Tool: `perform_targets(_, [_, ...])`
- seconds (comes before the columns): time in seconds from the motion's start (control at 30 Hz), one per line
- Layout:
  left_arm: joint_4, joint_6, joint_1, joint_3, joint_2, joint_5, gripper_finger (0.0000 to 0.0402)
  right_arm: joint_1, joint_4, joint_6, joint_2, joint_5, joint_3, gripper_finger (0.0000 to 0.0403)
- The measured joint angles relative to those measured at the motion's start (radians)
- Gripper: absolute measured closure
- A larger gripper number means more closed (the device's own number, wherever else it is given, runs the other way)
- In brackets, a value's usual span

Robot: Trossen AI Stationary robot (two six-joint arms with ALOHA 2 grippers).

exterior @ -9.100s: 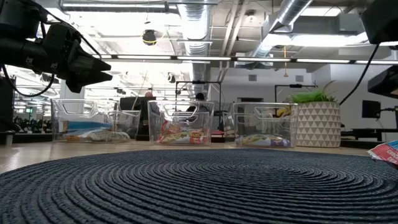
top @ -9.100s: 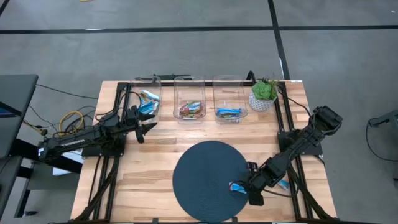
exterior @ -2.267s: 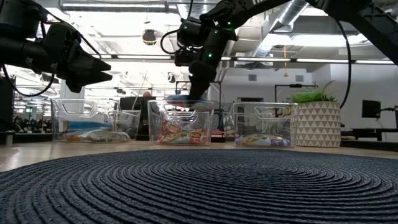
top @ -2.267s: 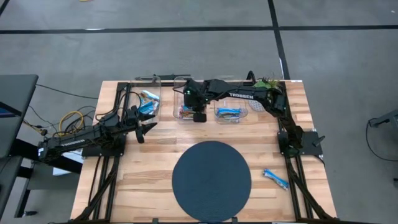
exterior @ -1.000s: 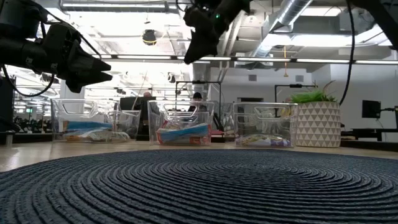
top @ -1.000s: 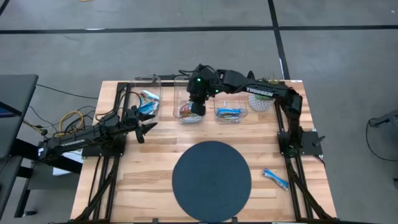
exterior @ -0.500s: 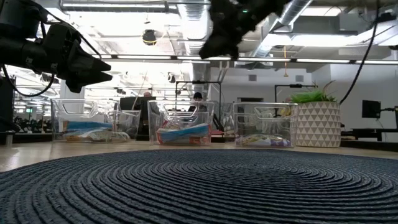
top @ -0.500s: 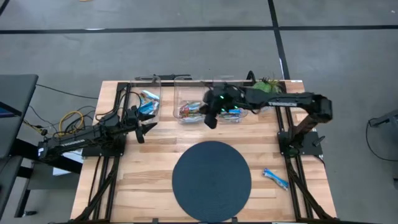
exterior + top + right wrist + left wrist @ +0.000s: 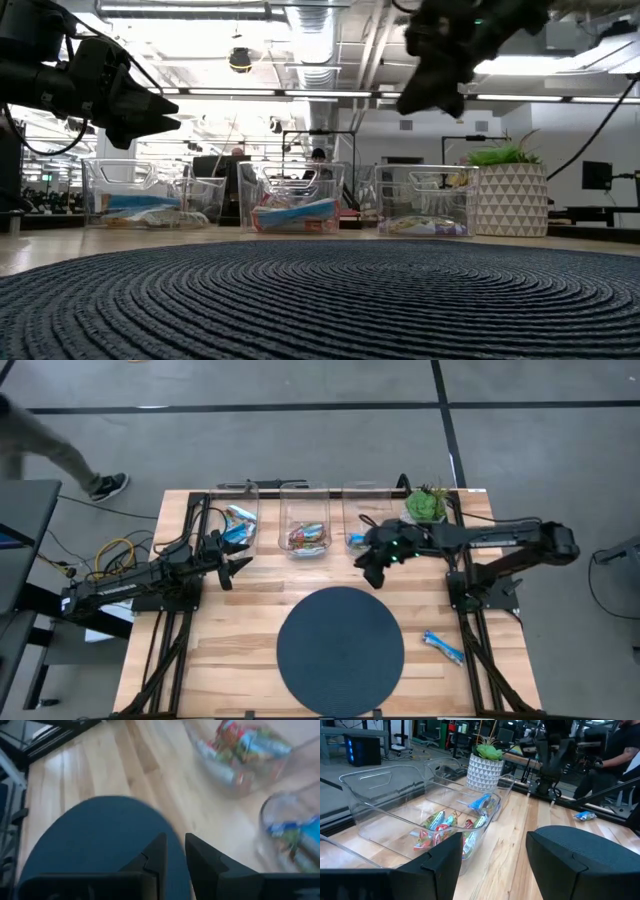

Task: Pick and place Granola Bars by type
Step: Put the blue granola bar into the right transparent bin

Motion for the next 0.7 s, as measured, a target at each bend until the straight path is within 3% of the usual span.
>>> perform_targets(0.3, [0.0,0.001,0.0,0.0,0.0,0.0,0.0191,0.098,-0.181,0.106,-0.144,0.0,-0.126,0.0341])
perform_targets(0.7, [0.0,0.001,0.0,0.0,0.0,0.0,0.0191,0.288,-0.574,0.184,-0.229,0.028,-0.13,0.0327])
